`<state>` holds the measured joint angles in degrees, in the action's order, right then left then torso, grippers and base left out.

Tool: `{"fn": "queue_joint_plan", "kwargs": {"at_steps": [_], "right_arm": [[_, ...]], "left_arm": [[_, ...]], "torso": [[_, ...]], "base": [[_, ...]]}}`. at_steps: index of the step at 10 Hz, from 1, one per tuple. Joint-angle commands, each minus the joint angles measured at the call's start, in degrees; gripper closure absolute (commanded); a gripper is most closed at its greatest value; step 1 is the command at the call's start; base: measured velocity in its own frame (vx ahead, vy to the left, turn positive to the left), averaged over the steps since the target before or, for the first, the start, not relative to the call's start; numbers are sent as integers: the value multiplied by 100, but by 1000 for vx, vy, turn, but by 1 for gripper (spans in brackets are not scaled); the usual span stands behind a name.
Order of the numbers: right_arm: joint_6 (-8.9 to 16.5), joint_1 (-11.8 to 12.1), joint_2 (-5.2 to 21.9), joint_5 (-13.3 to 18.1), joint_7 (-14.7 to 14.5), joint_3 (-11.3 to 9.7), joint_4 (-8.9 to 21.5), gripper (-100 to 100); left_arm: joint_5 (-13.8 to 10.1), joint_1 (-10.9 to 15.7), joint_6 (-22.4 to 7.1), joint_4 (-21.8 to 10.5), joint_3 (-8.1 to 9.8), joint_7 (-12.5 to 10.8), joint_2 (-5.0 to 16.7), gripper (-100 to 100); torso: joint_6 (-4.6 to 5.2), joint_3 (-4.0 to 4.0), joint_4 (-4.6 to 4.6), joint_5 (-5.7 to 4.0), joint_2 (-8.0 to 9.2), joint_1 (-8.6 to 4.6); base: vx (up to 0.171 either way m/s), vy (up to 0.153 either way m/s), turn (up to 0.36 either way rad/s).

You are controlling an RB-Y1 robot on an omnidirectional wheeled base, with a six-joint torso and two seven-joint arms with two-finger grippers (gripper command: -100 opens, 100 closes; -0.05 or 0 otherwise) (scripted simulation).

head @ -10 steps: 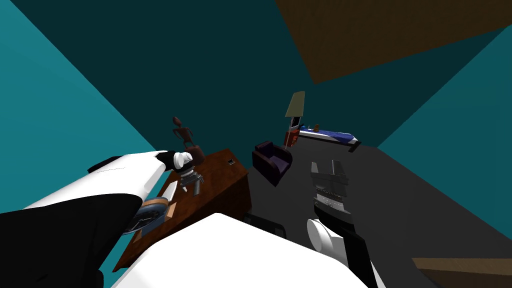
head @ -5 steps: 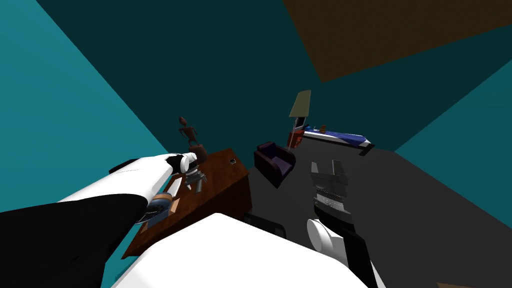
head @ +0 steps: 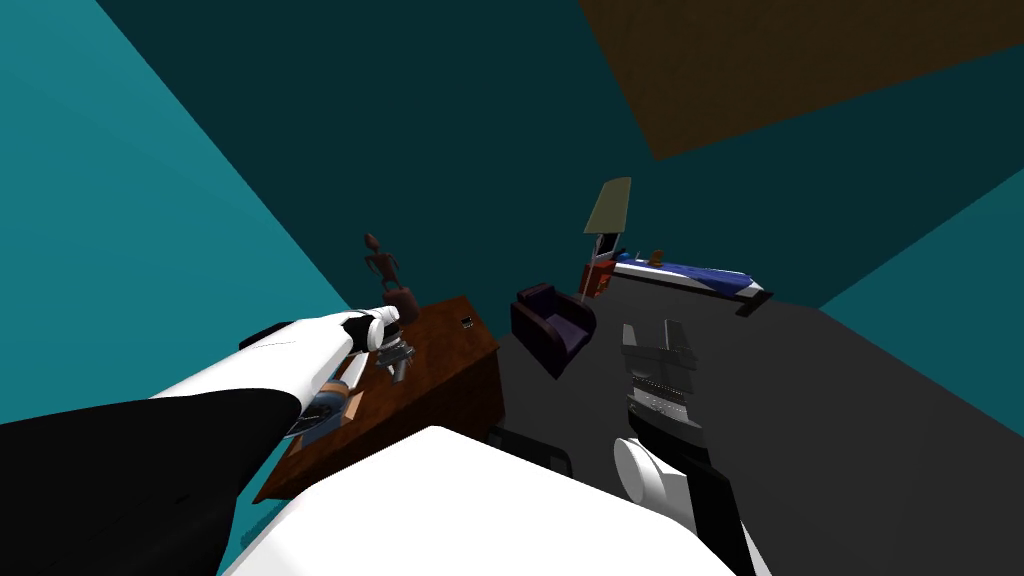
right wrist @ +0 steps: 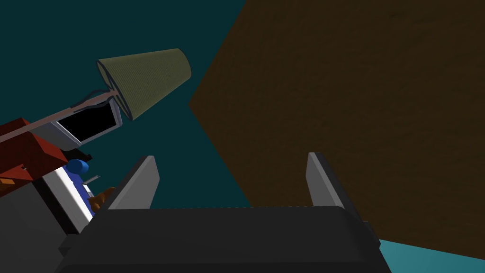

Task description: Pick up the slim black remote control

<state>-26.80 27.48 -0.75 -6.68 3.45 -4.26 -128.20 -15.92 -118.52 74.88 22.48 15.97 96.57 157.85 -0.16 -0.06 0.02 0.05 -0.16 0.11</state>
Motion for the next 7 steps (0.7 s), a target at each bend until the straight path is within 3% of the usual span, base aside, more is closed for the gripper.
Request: {"fn": "queue_joint_plan", "kwargs": {"at_steps": [1, 4, 5, 6, 7], "right_arm": [[0, 0, 0, 0, 0, 0, 0, 0], [0, 0, 0, 0, 0, 0, 0, 0], [0, 0, 0, 0, 0, 0, 0, 0], [0, 0, 0, 0, 0, 0, 0, 0], [0, -1, 0, 0, 0, 0, 0, 0]], "left_arm": [[0, 0, 0, 0, 0, 0, 0, 100], [-1, 1, 2, -2, 0, 2, -7, 100], [-1, 2, 2, -2, 0, 2, -7, 0], [96, 170, -123, 284, -21, -12, -144, 100], [96, 170, -123, 292, -21, -12, -144, 100]], "torso": [[0, 0, 0, 0, 0, 0], [6, -7, -5, 5, -8, 1], [6, -7, -5, 6, -8, 1], [6, -7, -5, 6, -8, 2], [9, -3, -3, 5, -1, 13]], "base": [[0, 2, 19], [0, 0, 0], [0, 0, 0], [-27, 39, -113], [-32, 36, -109]]}}
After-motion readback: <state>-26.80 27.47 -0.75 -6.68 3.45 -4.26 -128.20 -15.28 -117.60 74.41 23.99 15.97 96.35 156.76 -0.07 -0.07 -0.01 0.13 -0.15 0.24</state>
